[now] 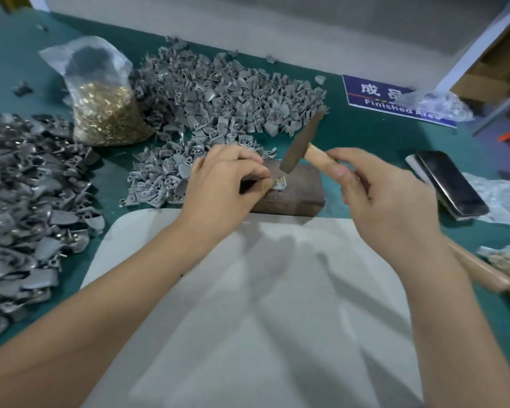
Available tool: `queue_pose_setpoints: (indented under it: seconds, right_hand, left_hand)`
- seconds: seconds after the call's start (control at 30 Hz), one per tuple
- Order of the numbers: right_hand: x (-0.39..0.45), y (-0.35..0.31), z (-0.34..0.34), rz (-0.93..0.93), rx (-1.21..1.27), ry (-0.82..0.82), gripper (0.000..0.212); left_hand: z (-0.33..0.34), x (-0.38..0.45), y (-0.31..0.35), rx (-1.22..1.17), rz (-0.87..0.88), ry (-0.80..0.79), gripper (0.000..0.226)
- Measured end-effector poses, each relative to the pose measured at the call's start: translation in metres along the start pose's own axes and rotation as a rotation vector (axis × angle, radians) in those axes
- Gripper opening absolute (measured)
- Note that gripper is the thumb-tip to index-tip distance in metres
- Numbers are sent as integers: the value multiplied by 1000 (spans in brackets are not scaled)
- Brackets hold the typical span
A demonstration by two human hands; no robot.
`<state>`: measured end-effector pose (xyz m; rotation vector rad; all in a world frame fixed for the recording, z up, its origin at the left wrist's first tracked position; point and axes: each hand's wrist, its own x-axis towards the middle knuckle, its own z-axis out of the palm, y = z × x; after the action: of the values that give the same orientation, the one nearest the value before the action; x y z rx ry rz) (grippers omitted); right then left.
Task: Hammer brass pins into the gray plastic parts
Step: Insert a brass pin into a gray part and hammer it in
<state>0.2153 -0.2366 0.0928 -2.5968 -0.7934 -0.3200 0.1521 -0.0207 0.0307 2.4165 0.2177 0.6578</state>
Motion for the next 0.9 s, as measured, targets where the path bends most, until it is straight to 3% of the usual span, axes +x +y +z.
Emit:
queue_pose_setpoints:
  seconds: [0.53, 0.6, 0.73, 0.9]
  right_hand:
    - [-18, -11, 12, 94, 39, 329, 30]
    - [-19, -14, 12, 106, 32, 319, 30]
    - [-20, -16, 16, 80, -50, 105, 29]
    - [-20, -12, 14, 118, 20, 288, 29]
  left_hand:
    - [0, -1, 3, 20, 37, -22, 8]
    - [0, -2, 4, 30, 25, -20, 8]
    - [-1, -2, 6, 61, -23, -5, 10]
    - [-3, -2, 6, 49, -6, -6, 6]
